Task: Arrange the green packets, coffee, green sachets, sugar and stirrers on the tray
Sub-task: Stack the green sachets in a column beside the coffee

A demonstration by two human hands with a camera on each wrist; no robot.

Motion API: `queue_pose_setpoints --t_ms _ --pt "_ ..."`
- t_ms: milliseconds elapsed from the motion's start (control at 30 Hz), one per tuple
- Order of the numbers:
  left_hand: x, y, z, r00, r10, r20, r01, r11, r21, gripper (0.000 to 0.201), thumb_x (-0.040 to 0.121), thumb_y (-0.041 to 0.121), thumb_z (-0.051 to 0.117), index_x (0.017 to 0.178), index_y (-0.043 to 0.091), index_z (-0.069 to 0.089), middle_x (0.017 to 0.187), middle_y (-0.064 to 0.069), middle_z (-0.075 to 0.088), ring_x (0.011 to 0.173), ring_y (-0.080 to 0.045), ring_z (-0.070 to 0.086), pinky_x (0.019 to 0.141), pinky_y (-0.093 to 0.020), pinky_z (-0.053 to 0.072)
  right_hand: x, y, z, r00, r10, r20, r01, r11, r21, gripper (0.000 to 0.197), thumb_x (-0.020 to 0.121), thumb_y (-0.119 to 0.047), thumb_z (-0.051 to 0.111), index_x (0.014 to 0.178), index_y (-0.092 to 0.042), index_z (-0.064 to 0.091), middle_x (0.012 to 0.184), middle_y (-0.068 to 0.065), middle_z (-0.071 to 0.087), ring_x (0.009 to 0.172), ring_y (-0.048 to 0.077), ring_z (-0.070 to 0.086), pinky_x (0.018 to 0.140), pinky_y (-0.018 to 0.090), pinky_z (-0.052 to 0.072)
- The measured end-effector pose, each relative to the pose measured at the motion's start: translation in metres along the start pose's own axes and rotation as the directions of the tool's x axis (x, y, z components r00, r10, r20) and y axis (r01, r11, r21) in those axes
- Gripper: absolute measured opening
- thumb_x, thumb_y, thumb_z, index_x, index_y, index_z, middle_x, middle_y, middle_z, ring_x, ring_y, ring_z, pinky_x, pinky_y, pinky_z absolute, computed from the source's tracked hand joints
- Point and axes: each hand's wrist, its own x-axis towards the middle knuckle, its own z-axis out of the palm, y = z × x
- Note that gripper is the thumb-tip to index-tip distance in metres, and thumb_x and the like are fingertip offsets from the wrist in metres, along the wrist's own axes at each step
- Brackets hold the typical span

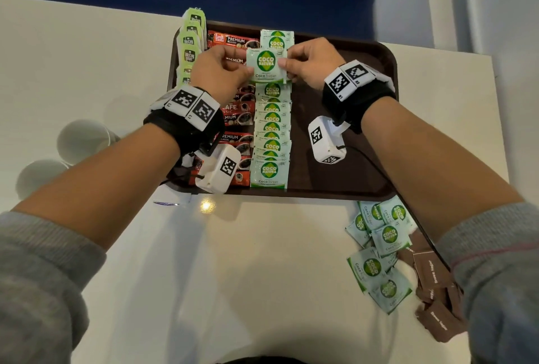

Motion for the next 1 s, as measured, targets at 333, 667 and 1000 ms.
queue_pose_setpoints --t_ms 333,667,1000 --pt "-0.006 0.000 0.013 0.998 0.056 0.010 -0.057 0.962 0.268 0.037 0.089 0.021 0.063 0.125 0.015 0.061 0.100 0.008 0.064 0.093 -0.005 0.060 0.092 -0.019 0.046 0.001 0.018 0.011 0.977 0.150 -0.151 -0.130 0.983 0.132 0.022 0.077 -0.014 0.077 0.073 -0.021 0.056 0.071 0.000 0.065 0.060 0.008 0.063 0.056 0.015 0.053" --pt "-0.015 0.003 0.015 0.995 0.091 0.044 -0.100 0.923 0.371 0.038 0.090 0.023 0.061 0.128 0.018 0.059 0.120 0.003 0.065 0.101 -0.007 0.060 0.084 -0.012 0.039 -0.007 0.022 0.014 0.959 0.178 -0.222 -0.157 0.982 0.109 0.022 0.076 -0.012 0.077 0.086 -0.016 0.058 0.079 0.004 0.071 0.064 0.011 0.067 0.066 0.023 0.058" --pt "-0.012 -0.002 0.020 0.996 0.061 0.068 -0.082 0.926 0.370 0.042 0.089 0.023 0.063 0.130 0.017 0.058 0.119 0.002 0.066 0.098 -0.006 0.061 0.087 -0.015 0.043 -0.012 0.025 0.015 0.955 0.205 -0.215 -0.195 0.979 0.066 0.030 0.068 -0.021 0.084 0.075 -0.027 0.055 0.078 -0.001 0.069 0.074 0.013 0.068 0.076 0.035 0.058"
